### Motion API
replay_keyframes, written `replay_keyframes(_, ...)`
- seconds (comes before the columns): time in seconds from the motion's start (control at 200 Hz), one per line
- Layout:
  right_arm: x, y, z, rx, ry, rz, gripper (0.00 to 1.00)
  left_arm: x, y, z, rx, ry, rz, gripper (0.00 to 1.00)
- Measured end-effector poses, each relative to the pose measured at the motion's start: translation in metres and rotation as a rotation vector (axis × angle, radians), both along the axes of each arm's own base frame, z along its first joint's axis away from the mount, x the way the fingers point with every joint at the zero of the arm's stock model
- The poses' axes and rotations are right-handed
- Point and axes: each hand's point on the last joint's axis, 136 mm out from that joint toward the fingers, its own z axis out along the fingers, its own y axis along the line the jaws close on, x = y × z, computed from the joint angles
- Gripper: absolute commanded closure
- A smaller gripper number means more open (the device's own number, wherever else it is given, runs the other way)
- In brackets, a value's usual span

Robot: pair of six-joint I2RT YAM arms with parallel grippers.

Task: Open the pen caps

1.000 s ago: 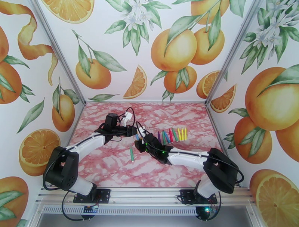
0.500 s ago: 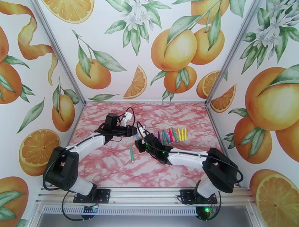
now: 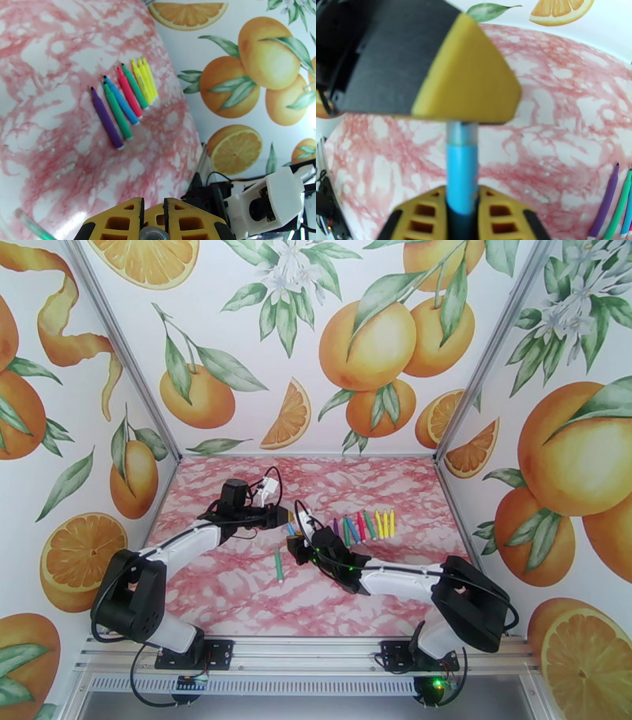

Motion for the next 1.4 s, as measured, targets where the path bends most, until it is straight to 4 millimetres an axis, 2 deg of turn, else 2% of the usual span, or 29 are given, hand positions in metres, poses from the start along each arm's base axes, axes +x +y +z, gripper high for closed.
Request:
replay_keyframes(0.445,-0.006,-0.008,0.010,0.039,-0.048,0.006,1.00,-0.001,-0.001,0.003,-0.046,0.075,-0.010,1.00)
replay_keyframes(0.485,-0.009,-0.013,0.004,0.021,-0.038,0.006,1.00,0.009,0.003,0.005,-0.043,0.055,0.020,1.00)
replay_keyframes(0.605,-0.021,-0.024,-0.018,-0.027,-0.009,0.017,1.00,0.050,0.034,0.018,-0.040,-0.009,0.163,1.00)
replay_keyframes(0.701,-0.026,-0.030,-0.021,-0.033,-0.006,0.018,1.00,0.060,0.042,0.023,-0.044,-0.029,0.207,1.00)
replay_keyframes(0.866,-0.026,-0.034,-0.010,-0.014,-0.026,0.006,1.00,0.061,0.041,0.020,-0.017,-0.029,0.218,1.00)
replay_keyframes(1.026,-0.020,-0.040,-0.015,-0.059,-0.016,-0.039,1.00,0.061,0.051,0.008,0.090,-0.035,0.250,1.00)
replay_keyframes(1.156,-0.012,-0.043,-0.015,-0.098,-0.007,-0.081,1.00,0.050,0.063,0.002,0.192,-0.050,0.266,1.00)
replay_keyframes(1.396,0.015,-0.050,-0.020,-0.171,0.044,-0.167,1.00,0.029,0.081,-0.007,0.363,-0.077,0.260,1.00)
